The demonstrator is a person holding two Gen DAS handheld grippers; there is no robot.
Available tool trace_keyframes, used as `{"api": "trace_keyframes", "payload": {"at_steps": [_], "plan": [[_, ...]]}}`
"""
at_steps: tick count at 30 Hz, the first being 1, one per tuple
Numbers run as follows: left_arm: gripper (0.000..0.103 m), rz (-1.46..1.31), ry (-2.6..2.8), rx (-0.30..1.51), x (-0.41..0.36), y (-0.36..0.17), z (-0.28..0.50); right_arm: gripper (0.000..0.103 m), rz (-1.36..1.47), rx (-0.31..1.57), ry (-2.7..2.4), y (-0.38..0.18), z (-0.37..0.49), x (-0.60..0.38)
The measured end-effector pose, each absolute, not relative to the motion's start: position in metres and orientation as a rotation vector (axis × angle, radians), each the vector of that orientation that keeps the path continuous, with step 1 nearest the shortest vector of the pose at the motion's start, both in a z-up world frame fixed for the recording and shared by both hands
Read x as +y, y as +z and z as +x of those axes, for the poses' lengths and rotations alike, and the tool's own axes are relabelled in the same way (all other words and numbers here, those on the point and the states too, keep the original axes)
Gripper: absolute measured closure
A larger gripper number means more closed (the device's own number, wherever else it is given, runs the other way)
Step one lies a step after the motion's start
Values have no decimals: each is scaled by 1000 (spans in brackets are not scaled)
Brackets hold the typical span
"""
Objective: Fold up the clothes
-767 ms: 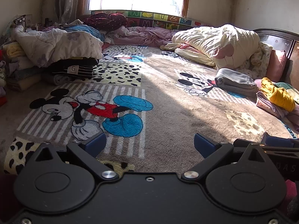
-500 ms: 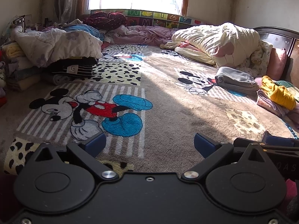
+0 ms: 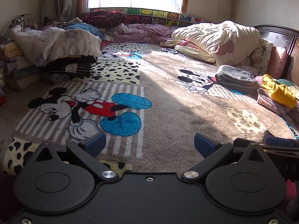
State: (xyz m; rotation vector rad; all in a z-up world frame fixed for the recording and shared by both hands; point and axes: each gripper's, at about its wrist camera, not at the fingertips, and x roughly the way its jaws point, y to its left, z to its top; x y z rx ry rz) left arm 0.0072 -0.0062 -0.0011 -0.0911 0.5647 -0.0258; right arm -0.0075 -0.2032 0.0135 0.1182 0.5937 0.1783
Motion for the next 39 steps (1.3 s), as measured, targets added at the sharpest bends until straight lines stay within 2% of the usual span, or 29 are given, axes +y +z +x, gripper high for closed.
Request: {"api": "trace_keyframes", "payload": {"at_steps": [39], "plan": [[1, -106, -30, 579, -4, -3, 4, 13, 104, 599, 178, 15, -12, -201]]}}
